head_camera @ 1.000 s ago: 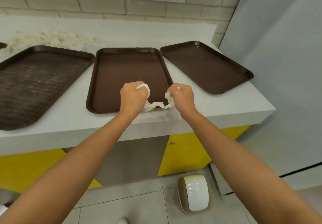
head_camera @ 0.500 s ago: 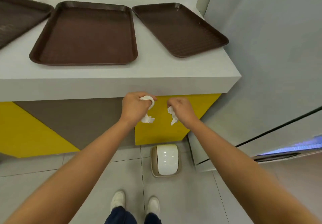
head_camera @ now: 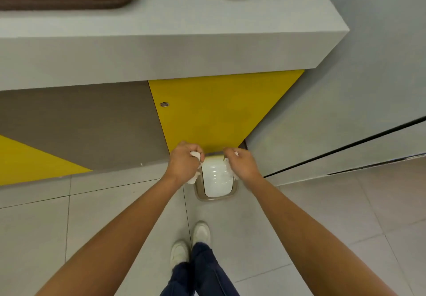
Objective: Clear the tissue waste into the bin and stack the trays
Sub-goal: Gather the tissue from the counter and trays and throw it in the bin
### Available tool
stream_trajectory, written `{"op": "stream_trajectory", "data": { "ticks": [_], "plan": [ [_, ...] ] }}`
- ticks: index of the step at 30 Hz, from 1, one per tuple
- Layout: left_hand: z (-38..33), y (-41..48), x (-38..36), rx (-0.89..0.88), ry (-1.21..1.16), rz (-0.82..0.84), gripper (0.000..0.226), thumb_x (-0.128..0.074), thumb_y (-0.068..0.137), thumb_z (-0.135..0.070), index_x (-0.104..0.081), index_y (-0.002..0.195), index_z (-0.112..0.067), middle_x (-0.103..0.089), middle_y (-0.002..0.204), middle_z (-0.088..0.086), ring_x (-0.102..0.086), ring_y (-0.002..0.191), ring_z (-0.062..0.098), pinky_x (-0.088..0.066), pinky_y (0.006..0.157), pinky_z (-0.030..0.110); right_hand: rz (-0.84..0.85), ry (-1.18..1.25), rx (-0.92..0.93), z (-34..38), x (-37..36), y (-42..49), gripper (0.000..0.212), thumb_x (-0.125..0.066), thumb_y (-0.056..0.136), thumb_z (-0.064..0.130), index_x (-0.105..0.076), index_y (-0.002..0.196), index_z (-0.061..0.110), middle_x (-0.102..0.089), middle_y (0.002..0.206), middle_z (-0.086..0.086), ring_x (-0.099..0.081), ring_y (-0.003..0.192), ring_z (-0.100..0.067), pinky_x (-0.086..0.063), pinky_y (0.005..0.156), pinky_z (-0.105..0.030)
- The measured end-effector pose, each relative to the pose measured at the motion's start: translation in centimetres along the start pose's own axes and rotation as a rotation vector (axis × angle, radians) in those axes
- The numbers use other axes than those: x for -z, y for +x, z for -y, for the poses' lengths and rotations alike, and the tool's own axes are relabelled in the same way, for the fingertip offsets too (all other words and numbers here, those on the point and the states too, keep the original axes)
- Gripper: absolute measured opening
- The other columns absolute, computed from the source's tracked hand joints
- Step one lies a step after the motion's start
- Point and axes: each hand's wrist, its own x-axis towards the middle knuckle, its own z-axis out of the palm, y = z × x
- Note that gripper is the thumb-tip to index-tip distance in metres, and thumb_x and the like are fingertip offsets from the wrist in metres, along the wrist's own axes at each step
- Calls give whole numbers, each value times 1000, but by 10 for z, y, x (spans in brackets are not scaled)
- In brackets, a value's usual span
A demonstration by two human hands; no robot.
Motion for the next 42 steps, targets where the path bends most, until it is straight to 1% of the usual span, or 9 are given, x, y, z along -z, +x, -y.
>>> {"op": "stream_trajectory", "data": {
  "ticks": [3,7,12,17,23,26,29,34,42],
  "plan": [
    [36,16,-24,70,-16,9,44,-34,80,16,-51,56,-16,-43,96,9,-45,65,10,-41,41,9,-9,53,-174,-44,-10,21,38,-55,88,40,-58,58,17,-52,62,-4,-52,65,-22,-39,61,-29],
    [87,39,-60,170,-65,28,42,-33,74,14,-50,52,-17,-53,85,22,-52,64,32,-48,62,29,4,105,-371,-105,-23,51,32,-53,91,38,-59,68,16,-54,72,-3,-52,66,-18,-40,59,-26],
    [141,61,-104,234,-58,20,31,-35,78,13,-53,62,-5,-46,69,-1,-46,63,16,-40,52,19,8,279,-498,-177,-45,90,22,-51,89,32,-59,99,15,-62,98,-7,-61,88,-25,-51,71,-32],
    [185,80,-146,160,-27,32,35,-33,77,17,-47,56,-8,-44,65,-3,-43,59,14,-33,46,10,57,345,-623,-230,-67,126,23,-38,87,-7,-45,73,10,-45,78,-5,-46,66,-20,-42,51,-26],
    [226,107,-181,-34,112,40,33,-42,75,19,-63,68,-5,-37,77,-9,-44,70,3,-36,65,2,25,115,-493,-269,-95,168,32,-47,90,6,-50,122,2,-53,101,-6,-52,73,-13,-40,49,-15],
    [236,118,-197,-165,178,47,33,-46,70,20,-63,65,-8,-34,79,-7,-41,71,5,-35,65,4,43,129,-391,-281,-99,178,31,-51,85,-4,-53,113,11,-59,104,-7,-57,89,-17,-47,66,-21],
    [243,124,-212,-353,299,48,20,-57,71,15,-66,71,-3,-40,83,1,-42,71,11,-30,62,6,74,104,-269,-282,-96,176,16,-51,91,-1,-49,99,13,-56,91,-2,-55,81,-13,-49,58,-15],
    [245,139,-229,-480,572,268,17,-52,87,-1,-63,99,-6,-49,110,12,-52,96,27,-42,77,33,102,-85,-131,-299,-85,180,35,-53,90,2,-46,124,8,-59,106,-4,-59,98,-19,-50,72,-17],
    [261,155,-255,-790,1101,407,38,-77,69,-14,-62,104,-13,-60,106,7,-59,97,21,-52,82,31,101,-173,-129,-318,-71,183,47,-54,86,-5,-44,128,14,-60,118,-6,-58,101,-17,-51,87,-27]
  ]
}}
